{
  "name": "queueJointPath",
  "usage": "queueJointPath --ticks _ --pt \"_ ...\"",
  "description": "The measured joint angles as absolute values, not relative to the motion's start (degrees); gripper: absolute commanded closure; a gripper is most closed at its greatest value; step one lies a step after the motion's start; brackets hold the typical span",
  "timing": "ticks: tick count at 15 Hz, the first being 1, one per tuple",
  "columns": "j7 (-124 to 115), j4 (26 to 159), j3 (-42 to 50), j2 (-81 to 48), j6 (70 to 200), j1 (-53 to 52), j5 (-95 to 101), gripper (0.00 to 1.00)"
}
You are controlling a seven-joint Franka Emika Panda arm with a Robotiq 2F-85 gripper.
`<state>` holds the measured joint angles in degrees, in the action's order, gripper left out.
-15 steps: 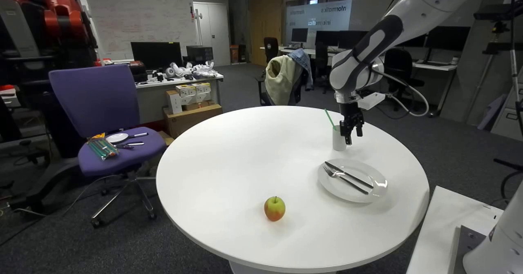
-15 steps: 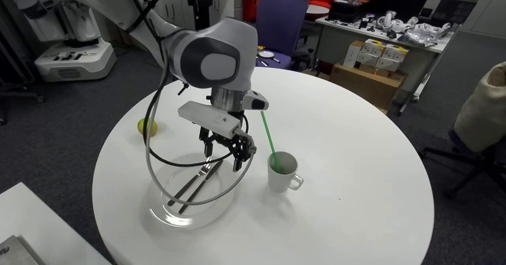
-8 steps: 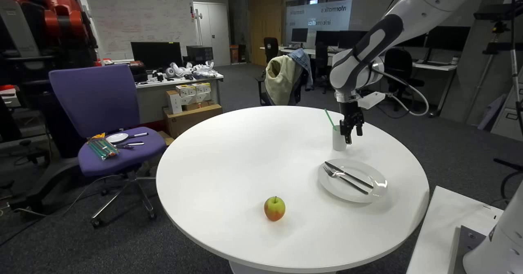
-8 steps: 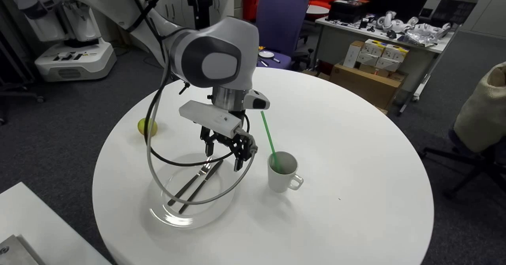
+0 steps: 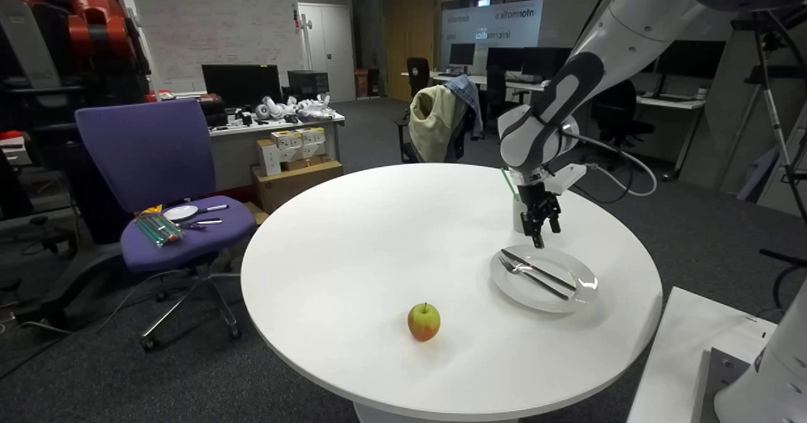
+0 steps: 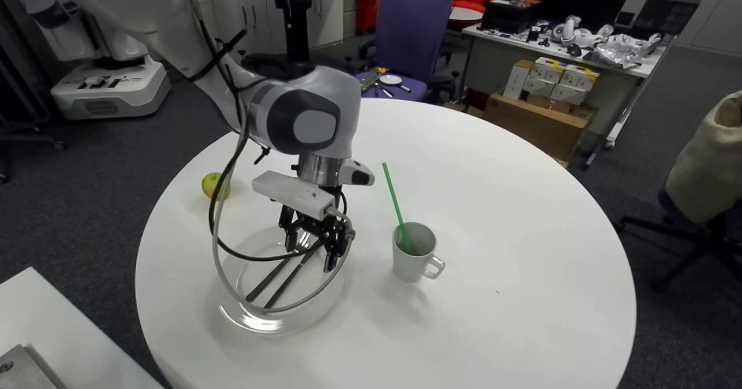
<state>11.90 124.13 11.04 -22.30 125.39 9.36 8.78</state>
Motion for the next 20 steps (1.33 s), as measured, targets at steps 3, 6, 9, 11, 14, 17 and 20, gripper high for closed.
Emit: queueJointPath --ticks 3,6,9,11,14,17,20 --pt "9.2 124.1 10.2 -25.5 125.4 8.6 9.0 0.26" --pt "7.9 124.0 9.8 -27.3 125.4 8.2 9.0 0.35" --pt "7.5 123.8 9.7 -28.0 125.4 8.2 9.0 0.36" --pt "7.5 123.7 9.7 -28.0 125.4 8.2 9.0 0.34" --pt "7.5 123.6 9.7 -28.0 125.4 8.2 8.9 0.35" --pt "7.5 123.6 9.3 -28.0 125.6 8.2 8.8 0.37" --pt "7.5 123.7 8.8 -28.1 126.2 8.2 8.6 0.35"
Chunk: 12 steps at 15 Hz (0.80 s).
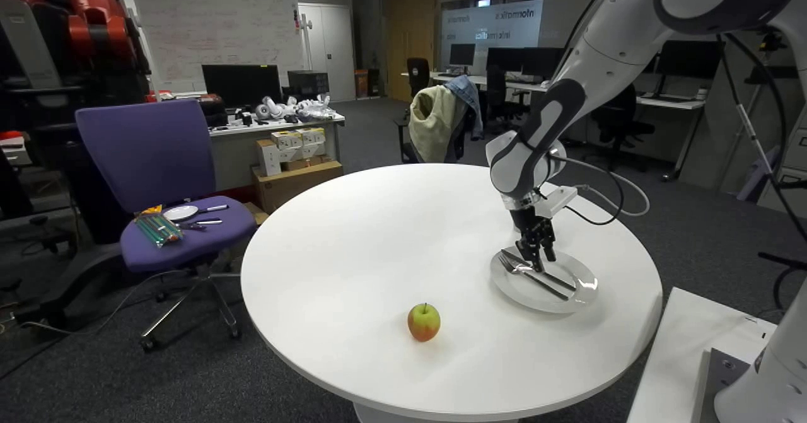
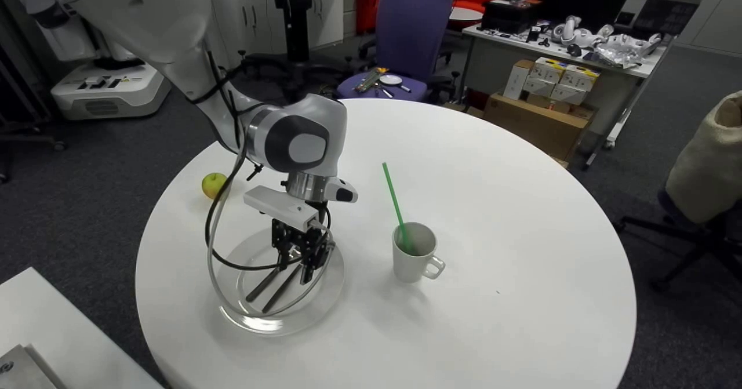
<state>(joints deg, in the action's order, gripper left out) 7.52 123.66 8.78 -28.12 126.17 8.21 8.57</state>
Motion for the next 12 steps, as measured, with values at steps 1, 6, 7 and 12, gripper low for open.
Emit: queueJointPath --ticks 1,6,7,12 --pt "7.5 123.7 8.6 -28.1 126.6 8.2 8.4 0.34" --pt "7.5 123.8 8.3 -28.1 129.1 8.2 7.9 0.31" --pt "7.5 123.8 8.3 -28.1 129.4 8.3 7.8 0.32" --pt "7.5 123.8 8.3 -28.1 129.8 8.3 7.6 0.39"
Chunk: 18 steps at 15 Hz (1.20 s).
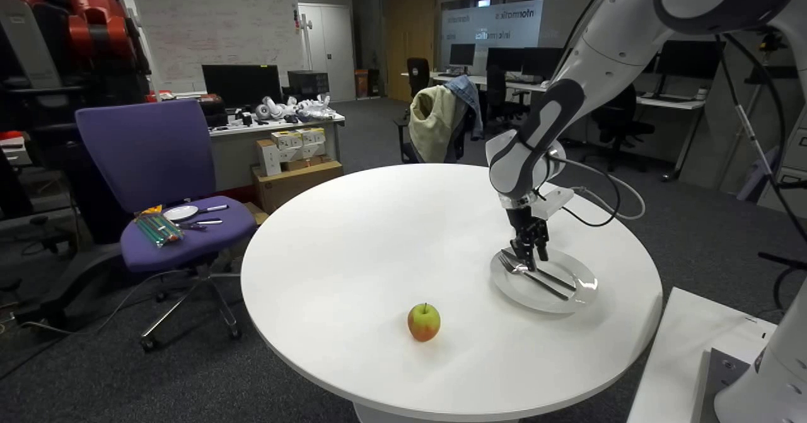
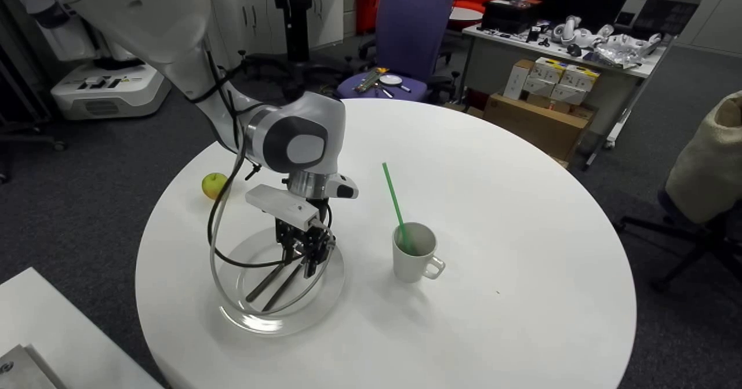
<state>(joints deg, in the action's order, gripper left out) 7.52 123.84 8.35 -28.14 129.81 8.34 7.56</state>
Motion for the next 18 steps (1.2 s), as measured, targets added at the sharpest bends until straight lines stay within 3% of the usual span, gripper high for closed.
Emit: queueJointPath --ticks 11,12,14,18 --pt "7.5 123.8 8.3 -29.0 130.4 8.4 7.3 0.39" --pt "7.5 123.8 8.3 -29.4 130.7 8.4 7.3 0.58" --pt "7.5 123.7 8.3 -29.7 130.8 8.4 7.3 0.66" --pt "7.5 123.6 8.2 -29.7 130.8 8.3 7.1 0.98"
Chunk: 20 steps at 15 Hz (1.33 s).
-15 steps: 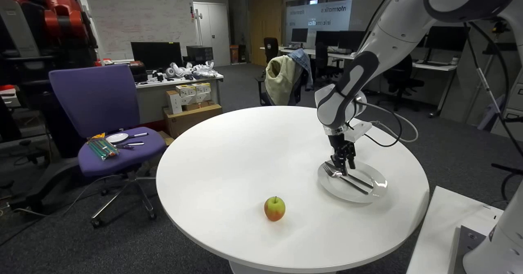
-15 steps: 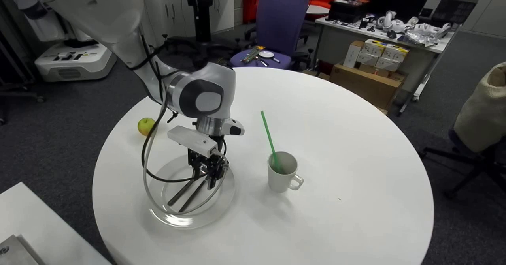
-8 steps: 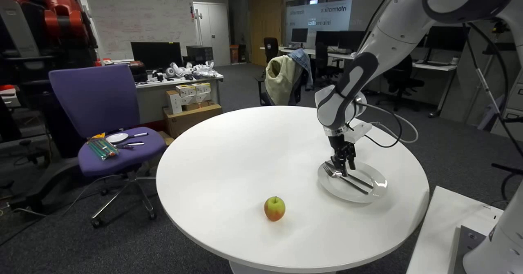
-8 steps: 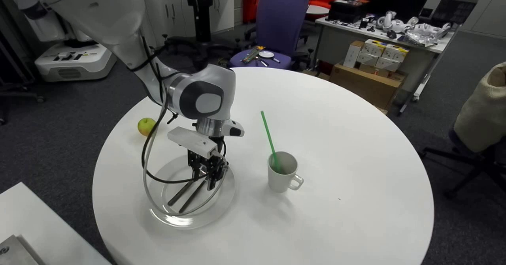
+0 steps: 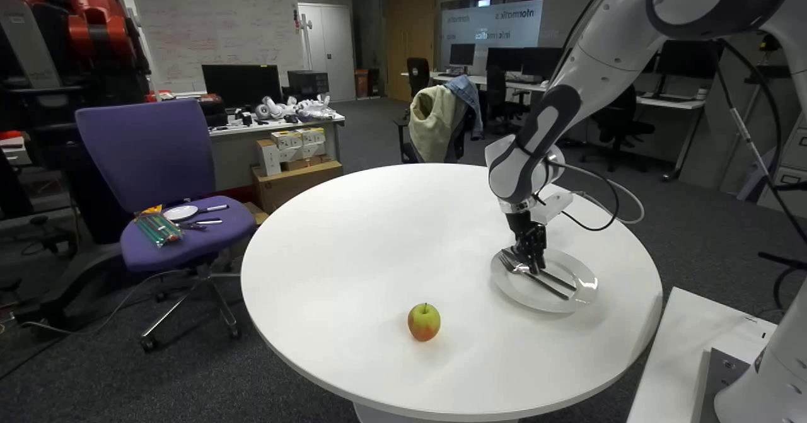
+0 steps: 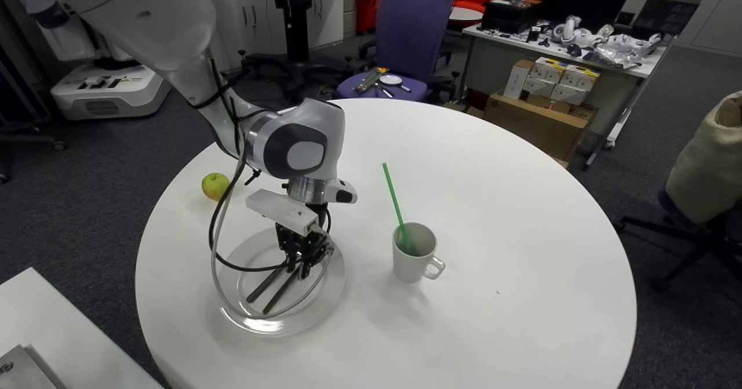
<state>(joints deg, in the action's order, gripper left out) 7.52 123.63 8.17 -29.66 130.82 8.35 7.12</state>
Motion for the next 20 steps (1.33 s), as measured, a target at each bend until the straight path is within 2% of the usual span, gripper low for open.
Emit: queueJointPath --ticks 20 --pt "7.5 124.4 9.2 -26.7 131.5 9.7 6.9 0.97"
